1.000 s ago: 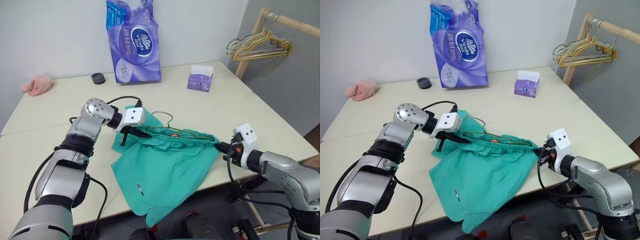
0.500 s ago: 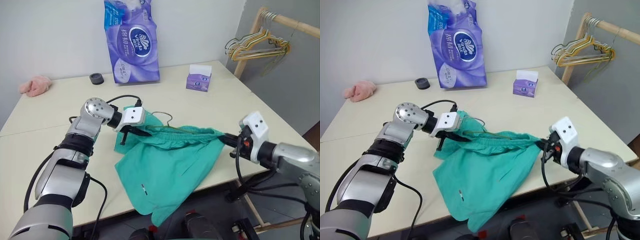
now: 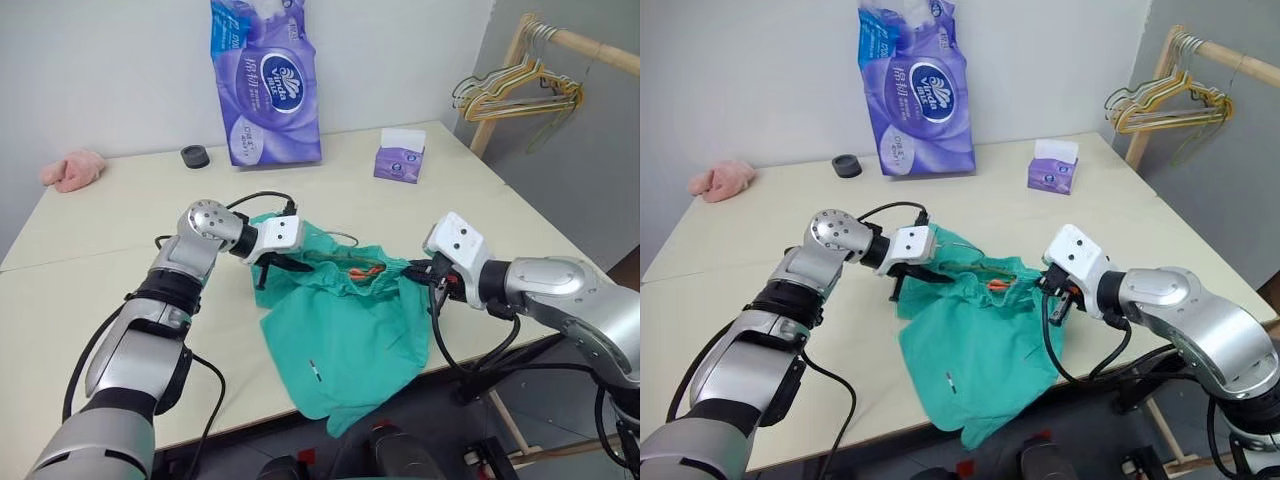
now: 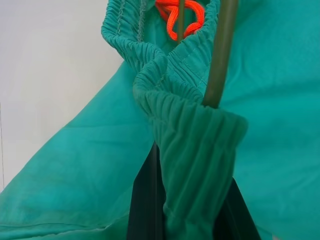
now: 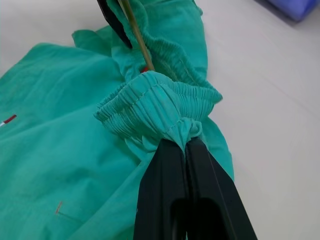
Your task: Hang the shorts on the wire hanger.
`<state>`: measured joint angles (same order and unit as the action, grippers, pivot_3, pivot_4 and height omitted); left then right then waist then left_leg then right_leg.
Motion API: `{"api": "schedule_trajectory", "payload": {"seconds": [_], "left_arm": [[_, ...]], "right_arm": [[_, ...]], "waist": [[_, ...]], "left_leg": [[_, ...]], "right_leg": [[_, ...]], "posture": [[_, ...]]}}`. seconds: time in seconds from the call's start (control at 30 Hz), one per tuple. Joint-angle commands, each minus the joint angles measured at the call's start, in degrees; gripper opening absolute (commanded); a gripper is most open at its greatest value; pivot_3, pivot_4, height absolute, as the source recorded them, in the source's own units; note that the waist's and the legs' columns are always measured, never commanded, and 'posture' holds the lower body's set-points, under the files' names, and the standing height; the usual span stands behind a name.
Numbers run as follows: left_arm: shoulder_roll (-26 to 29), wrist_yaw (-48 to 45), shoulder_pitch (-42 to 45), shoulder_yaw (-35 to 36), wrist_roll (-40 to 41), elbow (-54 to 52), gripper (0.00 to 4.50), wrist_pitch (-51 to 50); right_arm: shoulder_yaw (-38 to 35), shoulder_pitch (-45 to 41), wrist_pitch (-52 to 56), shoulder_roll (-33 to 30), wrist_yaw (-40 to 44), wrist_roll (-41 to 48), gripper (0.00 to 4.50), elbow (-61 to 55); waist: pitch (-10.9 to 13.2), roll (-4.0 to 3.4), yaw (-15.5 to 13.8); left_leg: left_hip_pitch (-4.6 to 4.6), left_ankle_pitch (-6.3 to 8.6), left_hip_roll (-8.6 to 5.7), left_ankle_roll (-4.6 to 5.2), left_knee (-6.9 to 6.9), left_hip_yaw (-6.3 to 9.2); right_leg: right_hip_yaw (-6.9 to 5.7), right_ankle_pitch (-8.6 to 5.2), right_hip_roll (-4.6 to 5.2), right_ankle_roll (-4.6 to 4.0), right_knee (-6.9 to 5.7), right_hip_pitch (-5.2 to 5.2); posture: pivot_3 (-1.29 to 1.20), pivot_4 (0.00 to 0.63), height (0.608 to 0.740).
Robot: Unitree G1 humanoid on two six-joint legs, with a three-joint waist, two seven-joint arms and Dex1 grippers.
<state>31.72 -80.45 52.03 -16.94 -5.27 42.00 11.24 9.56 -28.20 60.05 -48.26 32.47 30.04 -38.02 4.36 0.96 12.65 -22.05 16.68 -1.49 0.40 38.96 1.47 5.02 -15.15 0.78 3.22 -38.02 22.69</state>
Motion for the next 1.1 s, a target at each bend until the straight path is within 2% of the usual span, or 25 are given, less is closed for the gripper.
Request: {"api": "schedule_trajectory", "payload": {"seconds": [0.03,0.4,0.57,0.7,0.97,1.1], "left_arm": [[0.12,0.8,-0.23,1.13,1.14,-3.1,0.0,-0.93],[-0.7,1.09,-1.46,1.07,2.04,-4.81,0.0,-1.59],[-0.91,0.82,-1.6,0.97,2.24,-4.76,0.0,-1.38],[-1.24,0.62,-1.58,0.8,2.26,-4.56,0.0,-1.01],[-1.63,0.42,-1.75,0.97,2.28,-4.46,0.0,-0.54],[-1.53,0.28,-2.05,1.19,2.56,-4.93,0.0,-0.58]], "right_arm": [[-0.63,-0.5,-3.07,-3.07,2.14,-2.54,0.6,-1.4],[-6.99,4.97,-1.91,-11.99,9.61,-0.34,4.35,-4.99],[-4.92,6.36,-3.0,-12.85,8.29,-4.11,4.35,-1.84],[-0.2,5.17,-4.78,-10.89,7.86,-7.96,4.35,2.2],[9.72,-2.56,-7.52,-5.41,12.2,-13.24,4.35,11.98],[13.26,-4.57,-9.99,-4.58,14.92,-16.35,4.35,16.63]], "waist": [[0.0,0.0,0.01],[0.0,0.0,0.0],[0.0,0.0,0.03],[0.0,0.0,0.07],[-0.01,0.0,0.43],[0.0,0.0,0.41]], "left_leg": [[0.0,0.0,0.0,0.0,0.0,0.0],[0.0,0.0,0.0,0.0,0.0,-0.01],[0.01,0.0,-0.01,0.0,0.0,-0.02],[0.01,0.0,0.0,0.0,0.0,-0.04],[0.01,0.0,-0.01,0.0,0.0,-0.04],[0.01,0.0,-0.02,0.0,0.0,-0.02]], "right_leg": [[0.0,0.0,0.01,0.0,0.0,0.0],[-0.03,0.0,0.05,0.0,0.01,0.0],[-0.03,0.0,0.06,0.0,0.01,0.0],[-0.02,0.0,0.06,0.0,0.0,0.0],[-0.02,0.0,0.06,0.0,0.0,0.03],[-0.04,0.01,0.08,0.0,-0.01,0.02]], "posture": [[-0.27,0.056,0.74],[-0.29,0.054,0.74],[-0.29,0.055,0.74],[-0.3,0.054,0.74],[-0.29,0.051,0.74],[-0.29,0.05,0.74]]}}
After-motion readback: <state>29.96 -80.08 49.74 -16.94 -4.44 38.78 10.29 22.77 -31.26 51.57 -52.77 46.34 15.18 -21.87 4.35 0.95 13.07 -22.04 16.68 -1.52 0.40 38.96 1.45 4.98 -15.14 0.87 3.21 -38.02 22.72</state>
